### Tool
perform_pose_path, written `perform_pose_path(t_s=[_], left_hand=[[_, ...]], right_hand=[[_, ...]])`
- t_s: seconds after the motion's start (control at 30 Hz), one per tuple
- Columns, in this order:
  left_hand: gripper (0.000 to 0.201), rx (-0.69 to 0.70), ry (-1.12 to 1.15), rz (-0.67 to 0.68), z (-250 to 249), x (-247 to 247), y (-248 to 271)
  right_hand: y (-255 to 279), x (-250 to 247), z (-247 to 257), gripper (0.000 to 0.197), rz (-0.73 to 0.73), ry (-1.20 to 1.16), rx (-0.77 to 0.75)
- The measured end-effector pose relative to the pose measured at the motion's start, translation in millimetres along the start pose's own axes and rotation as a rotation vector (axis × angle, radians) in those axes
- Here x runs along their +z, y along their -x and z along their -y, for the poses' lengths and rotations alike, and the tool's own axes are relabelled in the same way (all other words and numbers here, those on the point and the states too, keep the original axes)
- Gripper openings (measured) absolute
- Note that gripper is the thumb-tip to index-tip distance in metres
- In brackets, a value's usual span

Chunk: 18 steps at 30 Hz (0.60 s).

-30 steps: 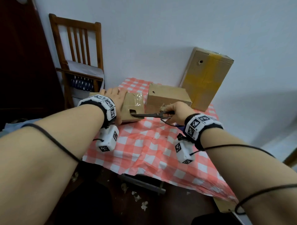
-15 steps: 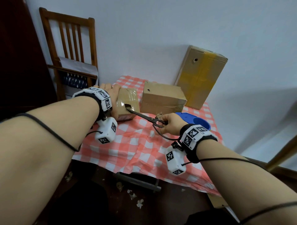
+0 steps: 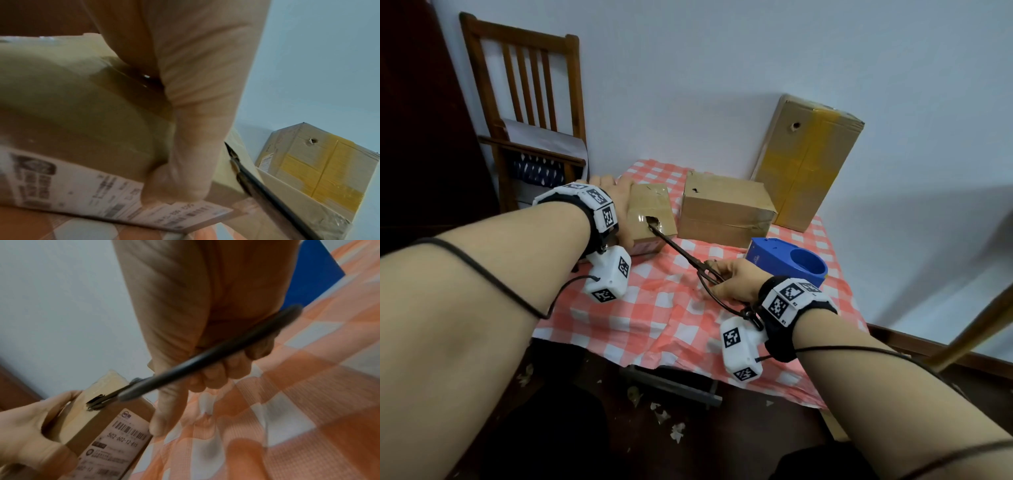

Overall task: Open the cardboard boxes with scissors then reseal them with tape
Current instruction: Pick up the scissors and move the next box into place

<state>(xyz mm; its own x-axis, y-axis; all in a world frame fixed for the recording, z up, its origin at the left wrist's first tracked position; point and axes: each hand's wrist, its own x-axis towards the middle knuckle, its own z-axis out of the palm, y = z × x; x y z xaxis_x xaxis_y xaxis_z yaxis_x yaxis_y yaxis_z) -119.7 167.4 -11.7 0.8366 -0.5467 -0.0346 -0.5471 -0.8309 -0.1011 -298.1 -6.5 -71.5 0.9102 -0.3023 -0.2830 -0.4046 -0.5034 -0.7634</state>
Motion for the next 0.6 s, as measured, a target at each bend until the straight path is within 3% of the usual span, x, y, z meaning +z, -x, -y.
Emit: perform_pose_path(t_s=[0.1,0.23,0.37,0.43,0.57,0.6], left_hand=[[0.105,-0.016,0.028,-0.012,1.3,0.1,-2.2],[0.103,-0.006,0.035,-0.007,4.2,0.0,-5.5],[0.103,-0.024,0.03,0.003,3.1,0.6,-6.2],[0.103,-0.021,0.026,0.001,2.7,1.5,-7.1],[0.107,-0.024,0.01,0.001,0.9,3.5,-6.2],[0.107,-0.024,0.006,0.001,0.5,3.6,-4.4]], right_hand=[[-4.1,10.4,-4.8,0.022,0.038,-0.053,0.037],[-1.1,11.2,6.1,0.022,0.117,-0.097,0.03],[-1.9,-16.8,15.9,0.033,-0.031,-0.186,0.068],[-2.7,-28.1,17.9,0.035,-0.115,-0.057,0.088],[1.5,-42.4,32.8,0.014,-0.149,0.209,0.06],[1.6,-44.9,37.5,0.017,-0.158,0.261,0.055]])
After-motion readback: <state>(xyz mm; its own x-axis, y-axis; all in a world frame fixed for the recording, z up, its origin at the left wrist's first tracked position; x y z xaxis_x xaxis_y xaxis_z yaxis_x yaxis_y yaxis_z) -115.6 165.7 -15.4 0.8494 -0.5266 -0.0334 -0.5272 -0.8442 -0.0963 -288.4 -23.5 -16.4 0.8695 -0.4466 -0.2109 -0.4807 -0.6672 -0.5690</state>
